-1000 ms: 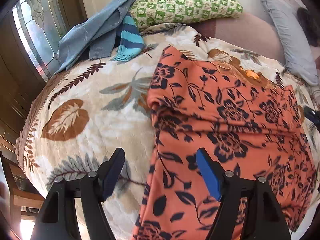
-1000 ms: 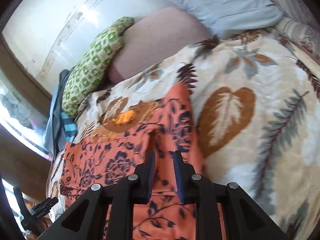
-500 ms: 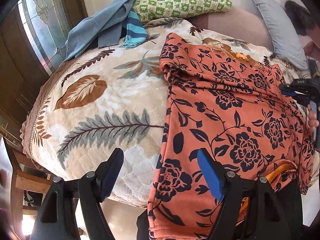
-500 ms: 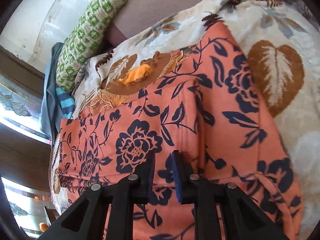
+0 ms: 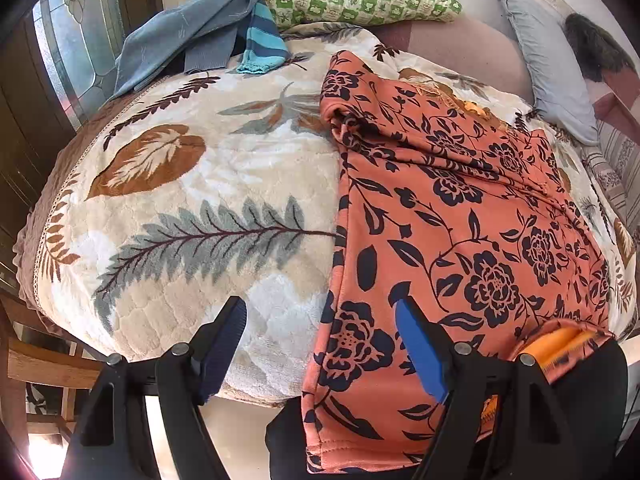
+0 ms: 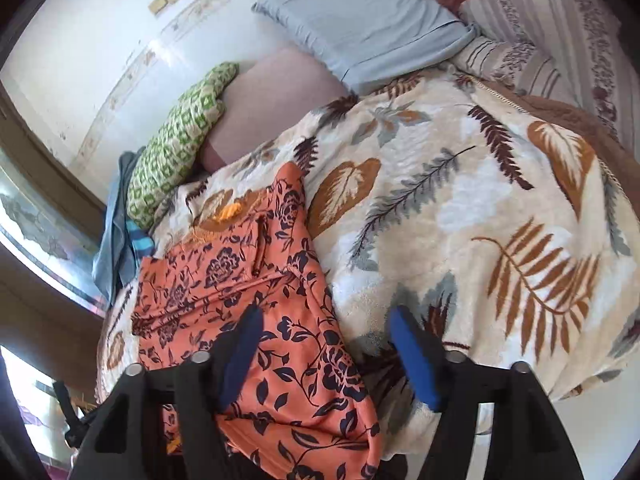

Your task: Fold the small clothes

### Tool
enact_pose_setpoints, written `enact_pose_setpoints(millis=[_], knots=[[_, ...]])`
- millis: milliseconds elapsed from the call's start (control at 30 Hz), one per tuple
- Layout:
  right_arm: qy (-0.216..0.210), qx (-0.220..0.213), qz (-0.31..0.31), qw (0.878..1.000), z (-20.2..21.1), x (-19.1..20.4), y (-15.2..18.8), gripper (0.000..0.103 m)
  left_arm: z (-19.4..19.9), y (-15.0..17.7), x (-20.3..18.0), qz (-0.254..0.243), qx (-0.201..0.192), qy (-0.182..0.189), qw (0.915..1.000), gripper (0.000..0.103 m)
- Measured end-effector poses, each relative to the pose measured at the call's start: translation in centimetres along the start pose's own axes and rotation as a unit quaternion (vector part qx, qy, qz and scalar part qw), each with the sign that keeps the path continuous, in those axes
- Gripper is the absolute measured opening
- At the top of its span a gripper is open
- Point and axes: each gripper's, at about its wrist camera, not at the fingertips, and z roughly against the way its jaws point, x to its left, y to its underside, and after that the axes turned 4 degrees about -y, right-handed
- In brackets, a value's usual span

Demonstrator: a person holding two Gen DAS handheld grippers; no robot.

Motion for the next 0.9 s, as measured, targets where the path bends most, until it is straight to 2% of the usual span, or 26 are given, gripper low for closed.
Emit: enact_pose_setpoints(millis=[100, 167, 400, 567, 667, 800, 900], knots=[[-0.009, 0.001, 0.005, 1.0, 1.7, 1.1, 0.2, 0.073, -0.1, 0.4, -0.5, -0.002, 0.005, 0.013, 0.9999, 0.078], [-0.005, 0.018, 0.016, 1.0, 1.9, 1.9, 0.6, 0.073, -0.1, 0.9, -0.7, -0.003, 0.006, 0.013, 0.9999, 0.078], [0.014, 0.152, 0.036, 0.988, -2.6, 1.3, 4.9, 0.073, 0.1, 3.6, 0.6, 0.033, 0.034, 0.007, 0.9989, 0.078], [0.015, 0.225, 0.011, 0.974, -6.7, -2.4, 7.9, 0.073, 1.0, 5.1, 1.3, 0.049, 0.046, -0.009, 0.9977, 0.078], [0.014, 0.242, -0.002, 0.97, -7.9, -4.1, 9.1, 0.073, 1.5, 5.4, 1.3, 0.048, 0.054, -0.002, 0.9974, 0.078], [-0.007, 0.251, -0.025, 0.968, -8.2, -5.8, 10.1, 0.073, 1.8, 5.7, 1.6, 0.034, 0.059, -0.022, 0.9975, 0.078], [-0.008, 0.257, -0.03, 0.966, -8.4, -6.5, 10.4, 0.073, 1.4, 5.9, 2.3, 0.045, 0.072, -0.019, 0.9962, 0.078]])
